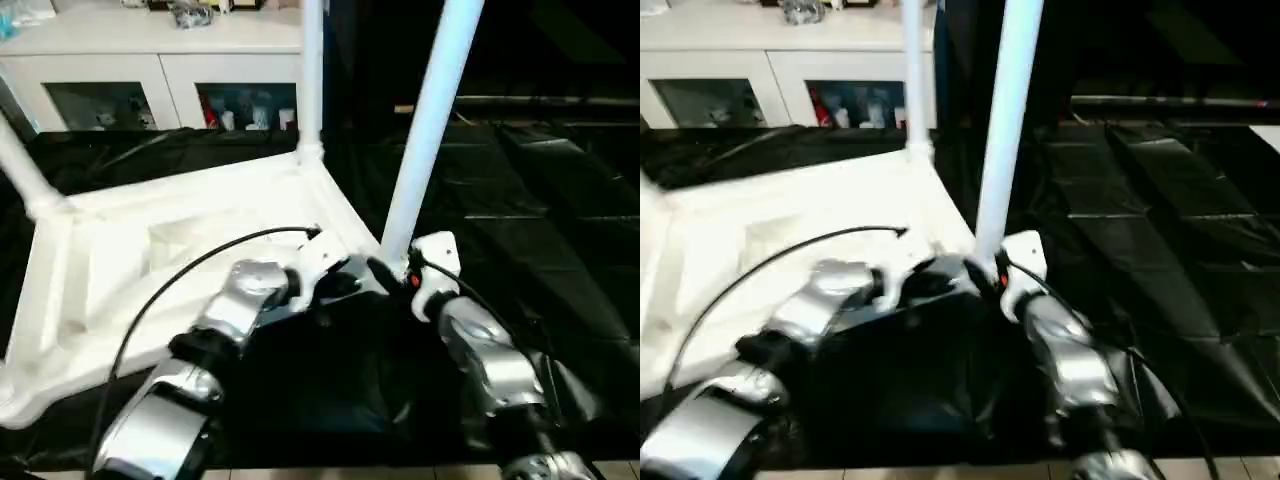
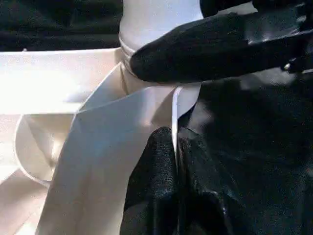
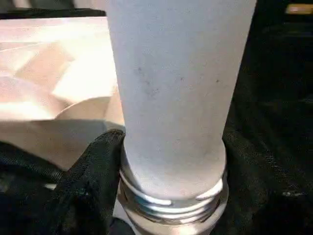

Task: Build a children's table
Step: Rotate leg to tighten

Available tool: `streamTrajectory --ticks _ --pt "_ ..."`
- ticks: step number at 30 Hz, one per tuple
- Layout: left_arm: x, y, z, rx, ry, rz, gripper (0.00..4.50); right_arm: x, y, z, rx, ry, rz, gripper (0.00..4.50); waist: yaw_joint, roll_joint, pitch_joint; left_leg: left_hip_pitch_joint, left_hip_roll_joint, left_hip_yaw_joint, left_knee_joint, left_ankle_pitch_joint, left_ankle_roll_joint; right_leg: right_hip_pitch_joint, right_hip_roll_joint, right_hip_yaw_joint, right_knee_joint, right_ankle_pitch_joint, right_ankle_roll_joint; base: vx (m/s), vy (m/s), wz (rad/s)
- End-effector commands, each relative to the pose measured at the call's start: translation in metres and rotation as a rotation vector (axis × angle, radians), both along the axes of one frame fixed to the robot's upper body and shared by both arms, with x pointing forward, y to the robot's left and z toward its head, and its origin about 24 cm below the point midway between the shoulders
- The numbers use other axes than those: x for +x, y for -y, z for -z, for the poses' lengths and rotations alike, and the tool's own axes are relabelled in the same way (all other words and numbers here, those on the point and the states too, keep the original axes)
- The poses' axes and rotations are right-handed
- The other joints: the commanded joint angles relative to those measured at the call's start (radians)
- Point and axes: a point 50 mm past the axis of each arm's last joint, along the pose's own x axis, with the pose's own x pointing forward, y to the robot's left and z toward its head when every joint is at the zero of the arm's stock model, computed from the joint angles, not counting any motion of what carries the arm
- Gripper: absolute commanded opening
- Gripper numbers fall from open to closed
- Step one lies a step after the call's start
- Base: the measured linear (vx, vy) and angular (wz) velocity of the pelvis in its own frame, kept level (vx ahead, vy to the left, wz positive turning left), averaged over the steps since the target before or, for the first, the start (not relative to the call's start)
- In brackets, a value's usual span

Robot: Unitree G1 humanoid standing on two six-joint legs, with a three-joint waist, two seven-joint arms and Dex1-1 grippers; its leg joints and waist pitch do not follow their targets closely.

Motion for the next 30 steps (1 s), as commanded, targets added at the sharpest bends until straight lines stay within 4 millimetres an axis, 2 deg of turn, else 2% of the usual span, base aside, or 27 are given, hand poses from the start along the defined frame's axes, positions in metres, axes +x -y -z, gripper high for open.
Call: streamTrajectory --ticks 1,2,5,6,7,11,12,14,16,19,24,28,30 --pt "-0.010 0.031 0.001 -0.107 -0.010 0.061 0.00 -0.007 -0.034 0.008 0.007 -0.038 -0.144 2.73 0.001 -0.025 -0.046 -0.009 -0.007 0.012 -0.065 -0.204 0.047 0.042 -0.021 0.022 -0.092 -0.275 -0.163 0.000 0.000 0.00" --pt "-0.010 0.031 0.000 -0.111 -0.010 0.065 0.00 -0.008 -0.033 0.007 0.016 -0.028 -0.157 2.73 0.002 -0.023 -0.047 -0.011 -0.007 0.010 -0.065 -0.198 0.053 0.045 -0.023 0.022 -0.090 -0.262 -0.166 0.000 0.000 0.00" --pt "-0.009 0.028 -0.001 -0.116 -0.009 0.068 0.00 -0.008 -0.029 0.002 0.041 -0.006 -0.170 2.73 0.002 -0.024 -0.046 -0.012 -0.007 0.010 -0.065 -0.201 0.060 0.045 -0.022 0.021 -0.090 -0.258 -0.170 0.000 0.000 0.00" --pt "-0.007 0.022 -0.001 -0.117 -0.004 0.066 0.00 -0.007 -0.021 -0.004 0.070 0.023 -0.186 3.29 0.003 -0.025 -0.047 -0.012 -0.006 0.011 -0.065 -0.200 0.066 0.046 -0.023 0.021 -0.090 -0.254 -0.173 0.000 0.000 0.00" --pt "-0.007 0.022 -0.001 -0.117 -0.004 0.066 0.00 -0.007 -0.021 -0.004 0.071 0.024 -0.187 3.43 0.006 -0.027 -0.048 -0.011 -0.005 0.011 -0.063 -0.197 0.073 0.046 -0.023 0.021 -0.089 -0.245 -0.176 0.000 0.000 0.00" --pt "-0.006 0.011 0.000 -0.107 -0.004 0.063 0.00 -0.010 -0.008 -0.012 0.070 0.038 -0.257 3.52 0.010 -0.028 -0.050 -0.013 -0.004 0.011 -0.060 -0.155 0.092 0.049 -0.021 0.020 -0.081 -0.159 -0.201 0.000 0.000 0.00" --pt "-0.006 0.008 0.000 -0.106 -0.008 0.066 0.00 -0.012 -0.005 -0.014 0.056 0.037 -0.283 3.82 0.013 -0.028 -0.051 -0.013 -0.003 0.013 -0.058 -0.151 0.099 0.049 -0.023 0.021 -0.080 -0.149 -0.206 0.000 0.000 0.00" --pt "-0.007 -0.004 0.000 -0.107 -0.017 0.087 0.00 -0.020 0.010 -0.018 0.013 0.025 -0.397 3.82 0.020 -0.030 -0.051 -0.014 -0.004 0.013 -0.058 -0.141 0.106 0.054 -0.023 0.021 -0.079 -0.144 -0.205 0.000 0.000 0.00" --pt "-0.008 -0.007 -0.001 -0.109 -0.023 0.102 0.00 -0.023 0.015 -0.019 0.000 0.018 -0.432 3.82 0.023 -0.030 -0.050 -0.016 -0.002 0.012 -0.057 -0.137 0.115 0.053 -0.024 0.021 -0.078 -0.136 -0.205 0.000 0.000 0.00" --pt "-0.017 -0.019 -0.002 -0.118 -0.074 0.214 0.00 -0.030 0.026 -0.022 -0.037 0.011 -0.502 3.82 0.018 -0.034 -0.047 -0.016 -0.001 0.011 -0.061 -0.166 0.104 0.051 -0.026 0.019 -0.082 -0.196 -0.198 0.000 0.000 0.00" --pt "-0.018 -0.030 -0.001 -0.085 -0.080 0.219 0.00 -0.032 0.032 -0.025 -0.045 0.009 -0.520 3.82 0.011 -0.028 -0.045 -0.013 0.003 0.012 -0.064 -0.187 0.087 0.044 -0.024 0.021 -0.085 -0.232 -0.204 0.000 0.000 0.00" --pt "-0.017 -0.035 -0.002 -0.087 -0.077 0.202 0.00 -0.032 0.034 -0.026 -0.052 0.003 -0.535 3.82 0.013 -0.030 -0.047 -0.014 0.001 0.013 -0.061 -0.159 0.092 0.048 -0.023 0.021 -0.078 -0.160 -0.218 0.000 0.000 0.00" --pt "-0.017 -0.036 -0.002 -0.095 -0.081 0.199 0.00 -0.032 0.034 -0.026 -0.055 0.001 -0.540 3.82 0.013 -0.031 -0.047 -0.014 0.000 0.014 -0.060 -0.159 0.094 0.048 -0.024 0.021 -0.079 -0.165 -0.218 0.000 0.000 0.00"
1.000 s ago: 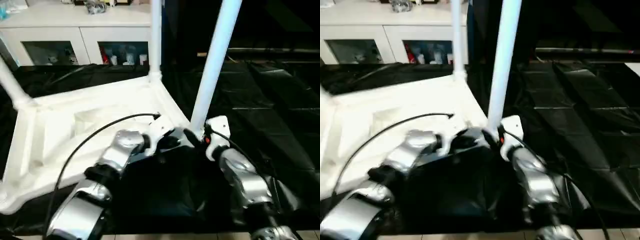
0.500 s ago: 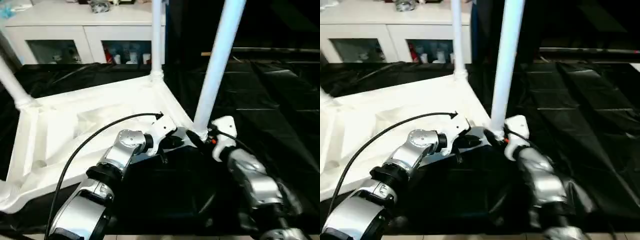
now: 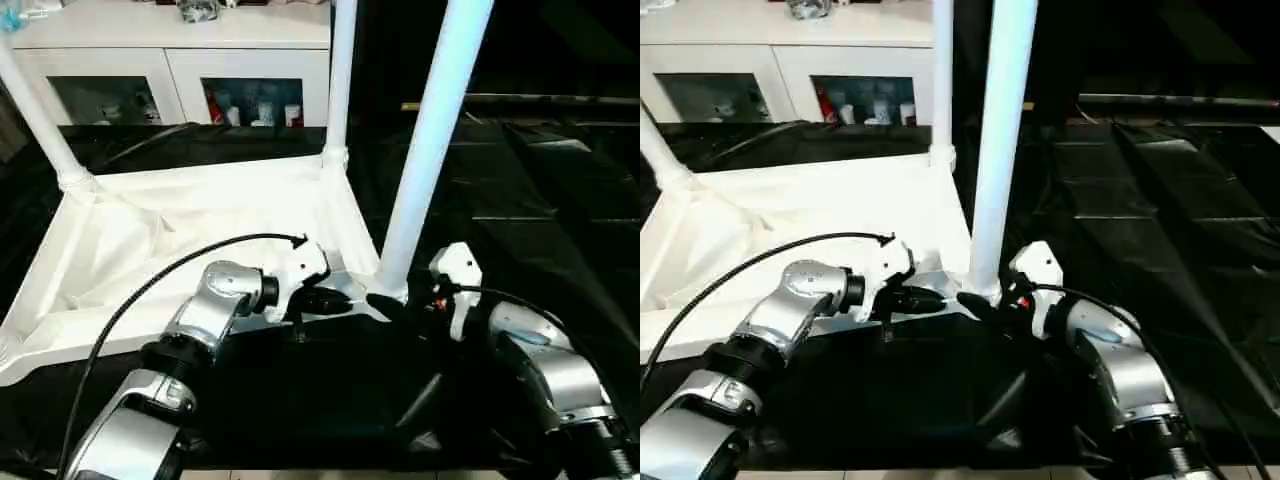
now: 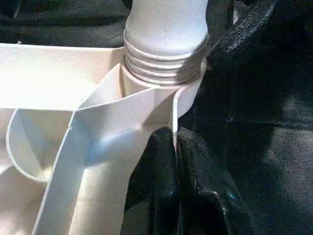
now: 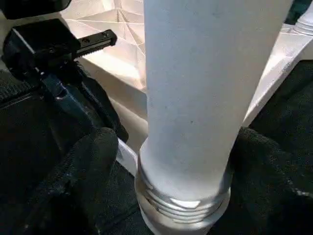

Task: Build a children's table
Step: Rotate leg to tighten

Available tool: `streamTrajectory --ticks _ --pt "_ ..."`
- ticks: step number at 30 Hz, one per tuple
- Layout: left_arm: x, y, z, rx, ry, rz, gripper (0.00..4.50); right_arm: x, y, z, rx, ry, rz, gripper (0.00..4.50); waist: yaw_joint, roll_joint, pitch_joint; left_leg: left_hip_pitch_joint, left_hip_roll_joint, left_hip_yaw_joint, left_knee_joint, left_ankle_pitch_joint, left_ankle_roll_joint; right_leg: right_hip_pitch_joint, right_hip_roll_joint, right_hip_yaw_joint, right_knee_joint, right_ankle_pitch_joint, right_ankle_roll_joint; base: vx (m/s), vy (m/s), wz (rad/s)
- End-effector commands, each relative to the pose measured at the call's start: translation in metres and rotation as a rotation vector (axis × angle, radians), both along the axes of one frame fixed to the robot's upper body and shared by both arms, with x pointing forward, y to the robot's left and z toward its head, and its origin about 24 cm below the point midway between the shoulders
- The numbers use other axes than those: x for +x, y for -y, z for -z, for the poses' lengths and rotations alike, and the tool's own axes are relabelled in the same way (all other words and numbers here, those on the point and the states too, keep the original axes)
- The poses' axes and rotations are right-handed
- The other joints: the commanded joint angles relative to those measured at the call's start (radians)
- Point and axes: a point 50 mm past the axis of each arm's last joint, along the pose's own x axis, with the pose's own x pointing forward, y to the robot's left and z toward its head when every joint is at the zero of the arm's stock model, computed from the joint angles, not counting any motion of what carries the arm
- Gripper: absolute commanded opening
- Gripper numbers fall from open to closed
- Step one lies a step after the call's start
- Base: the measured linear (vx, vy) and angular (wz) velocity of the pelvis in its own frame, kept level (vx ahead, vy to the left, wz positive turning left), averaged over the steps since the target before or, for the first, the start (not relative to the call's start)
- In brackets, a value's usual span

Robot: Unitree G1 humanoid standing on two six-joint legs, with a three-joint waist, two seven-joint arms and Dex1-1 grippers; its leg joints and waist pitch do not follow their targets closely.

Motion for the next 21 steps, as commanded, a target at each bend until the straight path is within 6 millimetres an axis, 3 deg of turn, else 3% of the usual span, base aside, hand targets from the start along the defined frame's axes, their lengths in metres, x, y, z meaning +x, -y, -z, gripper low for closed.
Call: streamTrajectory --ticks 1,10,21 --pt "-0.002 -0.002 0.002 -0.064 -0.022 -0.020 0.00 -0.002 -0.003 -0.002 0.001 0.000 -0.032 3.82 0.002 -0.027 -0.050 -0.009 -0.002 0.014 -0.057 -0.159 0.092 0.054 -0.025 0.023 -0.078 -0.169 -0.219 0.000 0.000 0.00" --pt "-0.008 -0.003 0.001 -0.078 -0.056 0.019 0.00 0.004 -0.006 0.005 -0.051 -0.010 -0.015 3.82 -0.005 -0.030 -0.050 -0.010 -0.002 0.014 -0.057 -0.148 0.088 0.053 -0.024 0.022 -0.076 -0.165 -0.222 0.000 0.000 0.00" --pt "-0.008 -0.004 0.001 -0.077 -0.058 0.012 0.00 0.013 -0.008 0.005 -0.052 -0.004 0.005 2.91 -0.006 -0.029 -0.052 -0.009 -0.001 0.015 -0.054 -0.127 0.097 0.055 -0.024 0.023 -0.071 -0.121 -0.240 0.000 0.000 0.00"
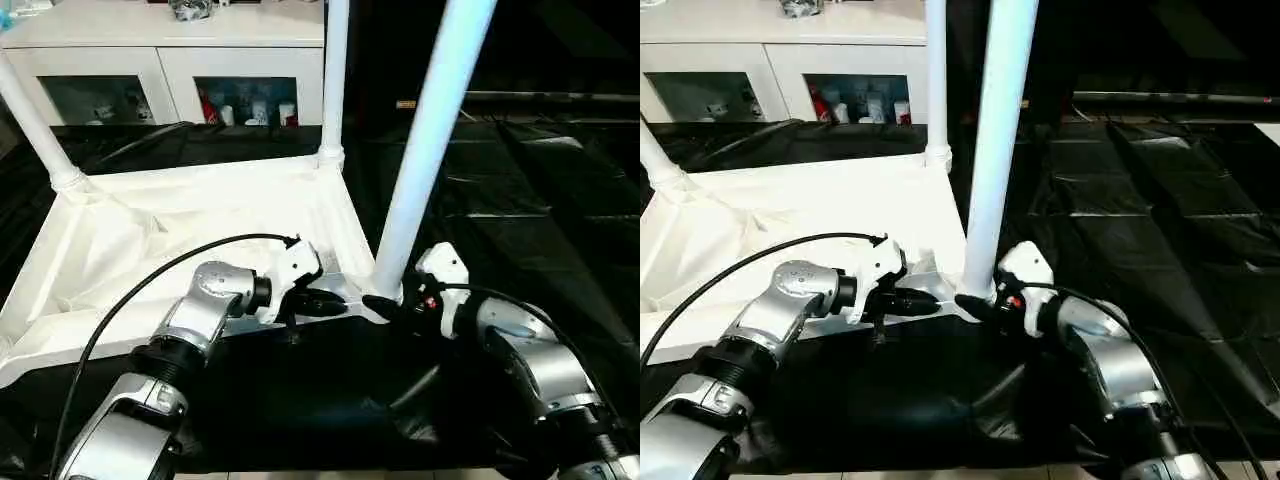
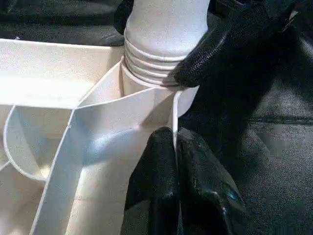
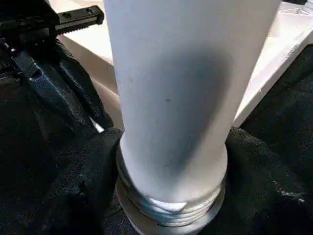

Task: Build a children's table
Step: Rotate leg to tighten

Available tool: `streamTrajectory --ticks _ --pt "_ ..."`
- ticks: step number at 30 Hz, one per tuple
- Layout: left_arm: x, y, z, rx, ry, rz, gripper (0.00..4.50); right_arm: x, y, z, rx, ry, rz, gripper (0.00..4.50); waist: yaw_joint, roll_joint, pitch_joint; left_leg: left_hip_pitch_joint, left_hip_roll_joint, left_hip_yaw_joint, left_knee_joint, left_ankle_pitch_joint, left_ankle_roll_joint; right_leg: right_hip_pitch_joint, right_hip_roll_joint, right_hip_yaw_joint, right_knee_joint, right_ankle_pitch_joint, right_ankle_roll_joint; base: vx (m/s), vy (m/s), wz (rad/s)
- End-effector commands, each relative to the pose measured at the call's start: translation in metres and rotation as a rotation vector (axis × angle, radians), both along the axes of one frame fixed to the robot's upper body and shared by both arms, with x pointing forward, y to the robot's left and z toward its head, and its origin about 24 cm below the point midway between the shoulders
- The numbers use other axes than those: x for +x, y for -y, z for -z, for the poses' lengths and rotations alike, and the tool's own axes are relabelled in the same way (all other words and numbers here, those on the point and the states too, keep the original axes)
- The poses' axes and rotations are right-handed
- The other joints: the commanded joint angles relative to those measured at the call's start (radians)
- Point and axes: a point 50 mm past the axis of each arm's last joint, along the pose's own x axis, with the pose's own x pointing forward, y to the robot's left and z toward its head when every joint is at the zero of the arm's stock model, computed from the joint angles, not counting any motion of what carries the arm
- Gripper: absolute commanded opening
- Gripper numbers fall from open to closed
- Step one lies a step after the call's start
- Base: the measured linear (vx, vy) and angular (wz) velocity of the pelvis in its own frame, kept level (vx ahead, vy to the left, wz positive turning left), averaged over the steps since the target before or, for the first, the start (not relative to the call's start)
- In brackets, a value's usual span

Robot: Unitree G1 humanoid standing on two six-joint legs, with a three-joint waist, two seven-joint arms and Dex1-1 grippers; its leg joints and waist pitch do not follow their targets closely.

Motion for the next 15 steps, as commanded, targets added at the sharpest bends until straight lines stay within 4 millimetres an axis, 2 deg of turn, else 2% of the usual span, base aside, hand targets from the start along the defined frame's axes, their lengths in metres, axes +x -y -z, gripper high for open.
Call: streamTrajectory --ticks 1,7,9,10,12,14,15 --pt "-0.005 0.002 0.002 -0.066 -0.029 0.006 0.00 0.004 0.001 -0.004 -0.006 0.026 0.003 2.88 0.003 -0.027 -0.054 -0.008 -0.002 0.015 -0.053 -0.127 0.098 0.056 -0.024 0.023 -0.070 -0.117 -0.241 0.000 0.000 0.00" --pt "-0.005 0.001 0.002 -0.073 -0.041 -0.001 0.00 0.003 0.000 -0.001 0.013 0.019 0.006 2.75 0.002 -0.026 -0.054 -0.007 -0.002 0.015 -0.053 -0.132 0.100 0.057 -0.023 0.023 -0.069 -0.109 -0.247 0.000 0.000 0.00" --pt "-0.005 0.002 0.004 -0.077 -0.045 -0.016 0.00 0.004 0.000 0.004 0.028 0.010 0.073 2.74 0.000 -0.026 -0.053 -0.008 -0.003 0.015 -0.054 -0.135 0.097 0.056 -0.024 0.023 -0.071 -0.117 -0.246 0.000 0.000 0.00" --pt "-0.002 0.009 0.007 -0.095 -0.042 -0.075 0.00 0.006 -0.003 0.014 0.058 -0.010 0.204 2.74 -0.001 -0.024 -0.053 -0.009 -0.003 0.015 -0.055 -0.137 0.093 0.056 -0.025 0.023 -0.071 -0.124 -0.244 0.000 0.000 0.00" --pt "-0.001 0.016 0.009 -0.105 -0.036 -0.108 0.00 0.006 -0.007 0.020 0.073 -0.019 0.276 2.74 -0.007 -0.027 -0.051 -0.008 -0.006 0.014 -0.058 -0.164 0.069 0.055 -0.023 0.021 -0.077 -0.184 -0.226 0.000 0.000 0.00" --pt "0.000 0.019 0.009 -0.108 -0.034 -0.117 0.00 0.007 -0.009 0.021 0.076 -0.019 0.298 2.73 -0.008 -0.025 -0.049 -0.003 -0.004 0.014 -0.059 -0.185 0.060 0.050 -0.024 0.023 -0.082 -0.225 -0.212 0.000 0.000 0.00" --pt "0.001 0.032 0.010 -0.115 -0.027 -0.129 0.00 0.010 -0.019 0.025 0.093 -0.019 0.393 2.73 -0.008 -0.026 -0.050 -0.005 -0.004 0.014 -0.059 -0.184 0.060 0.050 -0.025 0.025 -0.082 -0.227 -0.209 0.000 0.000 0.00"
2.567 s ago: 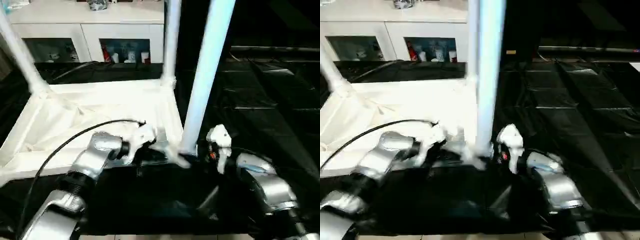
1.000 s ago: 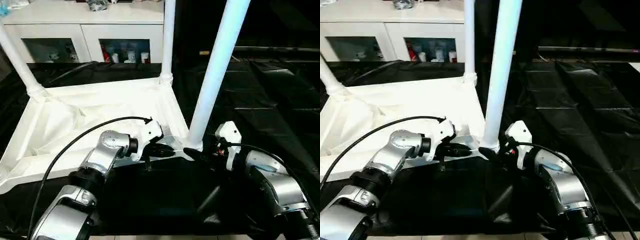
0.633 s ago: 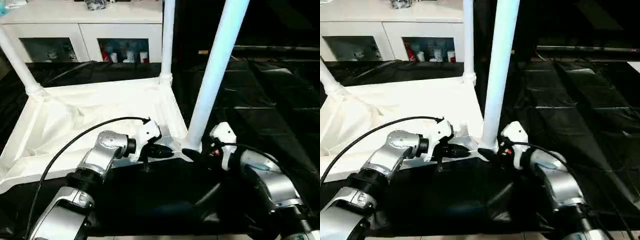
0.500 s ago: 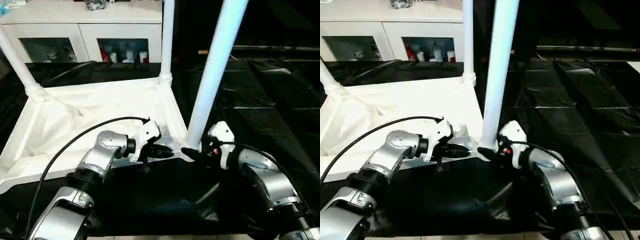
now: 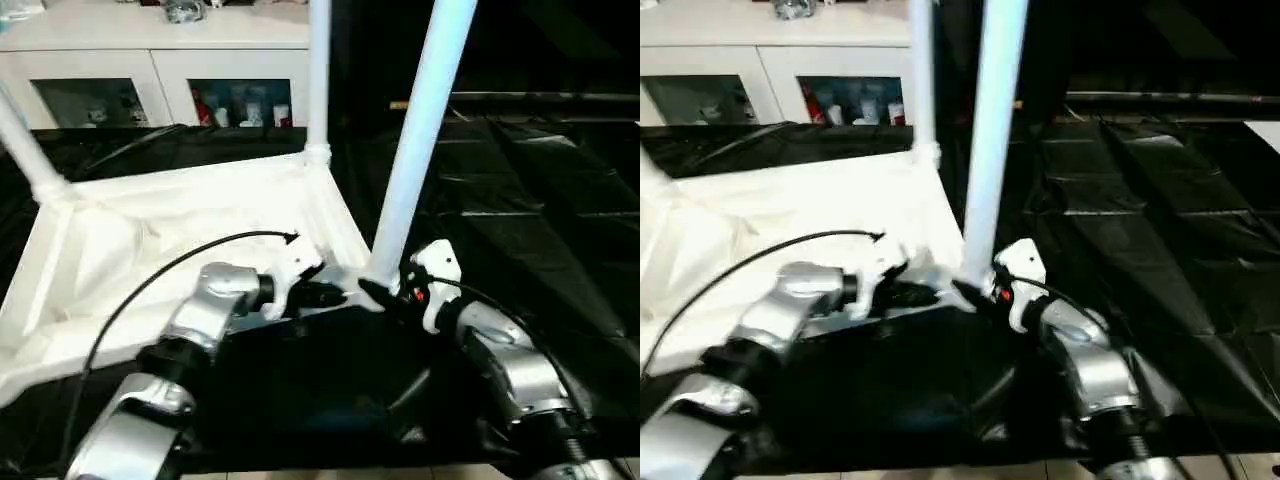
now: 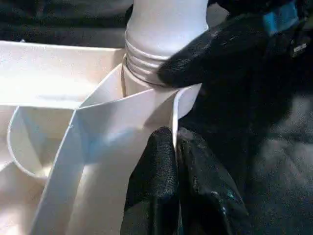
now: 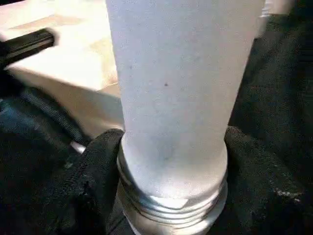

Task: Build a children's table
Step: Rotate leg to tighten

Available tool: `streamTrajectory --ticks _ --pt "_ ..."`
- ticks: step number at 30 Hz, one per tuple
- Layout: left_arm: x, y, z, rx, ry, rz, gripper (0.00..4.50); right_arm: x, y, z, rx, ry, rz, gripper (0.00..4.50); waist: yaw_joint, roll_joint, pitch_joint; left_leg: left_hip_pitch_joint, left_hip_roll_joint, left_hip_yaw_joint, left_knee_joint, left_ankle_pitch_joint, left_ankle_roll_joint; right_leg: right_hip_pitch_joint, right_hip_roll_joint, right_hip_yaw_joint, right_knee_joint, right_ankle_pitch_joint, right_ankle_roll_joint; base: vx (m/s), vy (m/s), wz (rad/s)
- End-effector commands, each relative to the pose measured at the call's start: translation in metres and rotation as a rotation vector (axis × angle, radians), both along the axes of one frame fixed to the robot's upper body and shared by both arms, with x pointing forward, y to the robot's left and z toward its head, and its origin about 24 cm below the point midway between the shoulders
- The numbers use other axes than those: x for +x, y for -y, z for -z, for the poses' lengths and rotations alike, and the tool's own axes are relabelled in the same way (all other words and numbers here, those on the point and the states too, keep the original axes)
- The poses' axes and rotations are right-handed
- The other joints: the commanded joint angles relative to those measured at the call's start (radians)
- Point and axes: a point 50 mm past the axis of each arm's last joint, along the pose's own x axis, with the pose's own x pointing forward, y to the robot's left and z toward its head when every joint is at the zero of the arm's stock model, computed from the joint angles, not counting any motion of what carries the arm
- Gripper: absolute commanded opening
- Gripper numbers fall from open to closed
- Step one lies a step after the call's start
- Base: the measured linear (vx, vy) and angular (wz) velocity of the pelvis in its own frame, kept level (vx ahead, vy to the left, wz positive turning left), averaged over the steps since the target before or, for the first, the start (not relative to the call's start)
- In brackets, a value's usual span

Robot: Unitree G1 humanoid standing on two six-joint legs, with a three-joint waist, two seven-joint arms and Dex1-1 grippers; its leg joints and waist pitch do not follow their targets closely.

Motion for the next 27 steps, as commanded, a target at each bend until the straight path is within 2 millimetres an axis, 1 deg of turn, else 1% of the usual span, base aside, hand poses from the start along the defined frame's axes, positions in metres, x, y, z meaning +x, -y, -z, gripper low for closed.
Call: streamTrajectory --ticks 1,2,3,4,7,8,10,11,12,13,14,15,16,17,18,19,20,21,22,24,25,26,27 --pt "-0.006 0.026 0.008 -0.099 -0.039 -0.001 0.00 0.003 -0.005 0.013 0.001 -0.051 0.154 2.73 0.003 -0.024 -0.050 -0.007 -0.003 0.013 -0.062 -0.179 0.056 0.047 -0.024 0.023 -0.083 -0.227 -0.207 0.000 0.000 0.00" --pt "-0.006 0.030 0.008 -0.097 -0.035 -0.002 0.00 0.005 -0.009 0.013 0.009 -0.055 0.178 2.73 0.002 -0.023 -0.050 -0.007 -0.004 0.012 -0.064 -0.176 0.046 0.047 -0.022 0.022 -0.083 -0.222 -0.203 0.000 0.000 0.00" --pt "-0.005 0.032 0.007 -0.092 -0.027 -0.008 0.00 0.006 -0.011 0.013 0.015 -0.058 0.188 2.73 0.002 -0.023 -0.050 -0.007 -0.004 0.012 -0.064 -0.176 0.046 0.047 -0.022 0.022 -0.083 -0.222 -0.203 0.000 0.000 0.00" --pt "-0.003 0.040 0.007 -0.077 -0.009 -0.020 0.00 0.009 -0.025 0.011 0.019 -0.055 0.183 2.73 0.003 -0.018 -0.051 -0.005 -0.004 0.012 -0.064 -0.181 0.047 0.046 -0.022 0.023 -0.083 -0.210 -0.202 0.000 0.000 0.00" --pt "-0.002 0.044 0.007 -0.059 0.006 -0.026 0.00 0.009 -0.037 0.008 0.008 -0.037 0.131 2.73 0.004 -0.021 -0.051 -0.006 -0.004 0.012 -0.064 -0.193 0.045 0.048 -0.022 0.023 -0.084 -0.207 -0.200 0.000 0.000 0.00" --pt "-0.001 0.045 0.006 -0.052 0.012 -0.029 0.00 0.009 -0.041 0.007 0.002 -0.023 0.104 2.73 0.005 -0.022 -0.052 -0.007 -0.004 0.011 -0.064 -0.187 0.049 0.050 -0.022 0.024 -0.083 -0.184 -0.200 0.000 0.000 0.00" --pt "0.000 0.047 0.005 -0.049 0.019 -0.031 0.00 0.009 -0.047 0.003 -0.013 0.014 0.055 2.73 0.005 -0.023 -0.051 -0.007 -0.004 0.012 -0.064 -0.185 0.053 0.050 -0.022 0.023 -0.082 -0.173 -0.203 0.000 0.000 0.00" --pt "0.000 0.047 0.005 -0.049 0.019 -0.031 0.00 0.009 -0.047 0.003 -0.013 0.014 0.055 2.73 0.005 -0.023 -0.051 -0.008 -0.004 0.012 -0.064 -0.187 0.053 0.050 -0.023 0.023 -0.082 -0.175 -0.203 0.000 0.000 0.00" --pt "0.000 0.045 0.006 -0.034 0.025 -0.016 0.00 0.009 -0.047 0.001 -0.009 0.032 0.043 2.73 0.005 -0.027 -0.050 -0.007 -0.004 0.012 -0.065 -0.195 0.055 0.049 -0.023 0.023 -0.084 -0.188 -0.203 0.000 0.000 0.00" --pt "0.000 0.043 0.007 -0.021 0.028 -0.013 0.00 0.010 -0.044 -0.001 -0.008 0.043 0.043 3.29 0.005 -0.025 -0.049 -0.008 -0.004 0.011 -0.065 -0.200 0.054 0.049 -0.024 0.023 -0.084 -0.199 -0.201 0.000 0.000 0.00" --pt "0.000 0.042 0.007 -0.020 0.028 -0.013 0.00 0.010 -0.043 -0.001 -0.008 0.045 0.043 3.29 0.006 -0.025 -0.050 -0.007 -0.003 0.011 -0.065 -0.205 0.054 0.049 -0.024 0.023 -0.086 -0.210 -0.197 0.000 0.000 0.00" --pt "0.000 0.038 0.009 -0.005 0.026 -0.011 0.00 0.009 -0.039 -0.003 0.005 0.055 0.023 3.42 0.006 -0.025 -0.049 -0.008 -0.003 0.011 -0.066 -0.204 0.055 0.049 -0.023 0.023 -0.085 -0.208 -0.197 0.000 0.000 0.00" --pt "0.000 0.035 0.010 0.006 0.025 -0.009 0.00 0.009 -0.035 -0.006 0.006 0.064 0.007 3.42 0.008 -0.026 -0.051 -0.007 -0.002 0.011 -0.064 -0.201 0.060 0.051 -0.024 0.023 -0.083 -0.193 -0.200 0.000 0.000 0.00" --pt "0.000 0.033 0.011 0.012 0.024 -0.008 0.00 0.009 -0.033 -0.007 0.006 0.069 -0.003 3.60 0.008 -0.026 -0.051 -0.007 -0.002 0.011 -0.064 -0.196 0.063 0.051 -0.024 0.024 -0.082 -0.181 -0.203 0.000 0.000 0.00" --pt "-0.001 0.029 0.011 0.020 0.016 0.001 0.00 0.007 -0.027 -0.011 0.016 0.069 -0.044 3.69 0.008 -0.027 -0.051 -0.009 -0.002 0.012 -0.063 -0.188 0.069 0.052 -0.024 0.024 -0.081 -0.162 -0.209 0.000 0.000 0.00" --pt "-0.001 0.029 0.012 0.020 0.015 0.001 0.00 0.007 -0.026 -0.011 0.017 0.069 -0.049 3.73 0.009 -0.026 -0.051 -0.009 -0.003 0.012 -0.063 -0.187 0.073 0.053 -0.023 0.023 -0.081 -0.158 -0.211 0.000 0.000 0.00" --pt "-0.001 0.023 0.013 0.042 0.004 0.020 0.00 0.004 -0.017 -0.014 0.004 0.063 -0.096 3.82 0.010 -0.026 -0.051 -0.009 -0.002 0.012 -0.061 -0.178 0.080 0.054 -0.023 0.023 -0.078 -0.140 -0.216 0.000 0.000 0.00" --pt "-0.002 0.021 0.013 0.050 -0.001 0.030 0.00 0.003 -0.014 -0.015 -0.005 0.058 -0.110 3.94 0.011 -0.026 -0.051 -0.009 -0.001 0.011 -0.061 -0.172 0.083 0.055 -0.023 0.023 -0.078 -0.131 -0.219 0.000 0.000 0.00" --pt "-0.003 0.019 0.013 0.060 -0.008 0.046 0.00 0.002 -0.011 -0.016 -0.014 0.053 -0.134 3.94 0.013 -0.024 -0.052 -0.010 -0.001 0.010 -0.060 -0.160 0.088 0.057 -0.023 0.023 -0.075 -0.112 -0.222 0.000 0.000 0.00" --pt "-0.004 0.013 0.014 0.086 -0.015 0.075 0.00 -0.003 -0.002 -0.018 -0.040 0.045 -0.196 3.94 0.011 -0.025 -0.053 -0.009 0.000 0.012 -0.058 -0.151 0.095 0.056 -0.022 0.023 -0.073 -0.084 -0.236 0.000 0.000 0.00" --pt "-0.005 0.009 0.014 0.102 -0.021 0.093 0.00 -0.006 0.004 -0.019 -0.055 0.036 -0.231 3.94 0.013 -0.024 -0.054 -0.008 0.000 0.011 -0.058 -0.145 0.096 0.060 -0.023 0.022 -0.071 -0.073 -0.242 0.000 0.000 0.00" --pt "-0.006 0.004 0.014 0.126 -0.029 0.116 0.00 -0.008 0.012 -0.020 -0.083 0.033 -0.261 3.94 0.012 -0.024 -0.054 -0.010 0.001 0.011 -0.057 -0.144 0.102 0.059 -0.023 0.022 -0.070 -0.064 -0.248 0.000 0.000 0.00" --pt "-0.006 0.003 0.014 0.127 -0.030 0.117 0.00 -0.008 0.013 -0.020 -0.085 0.033 -0.263 3.94 0.012 -0.024 -0.054 -0.010 0.001 0.011 -0.057 -0.144 0.102 0.059 -0.023 0.022 -0.070 -0.064 -0.248 0.000 0.000 0.00"
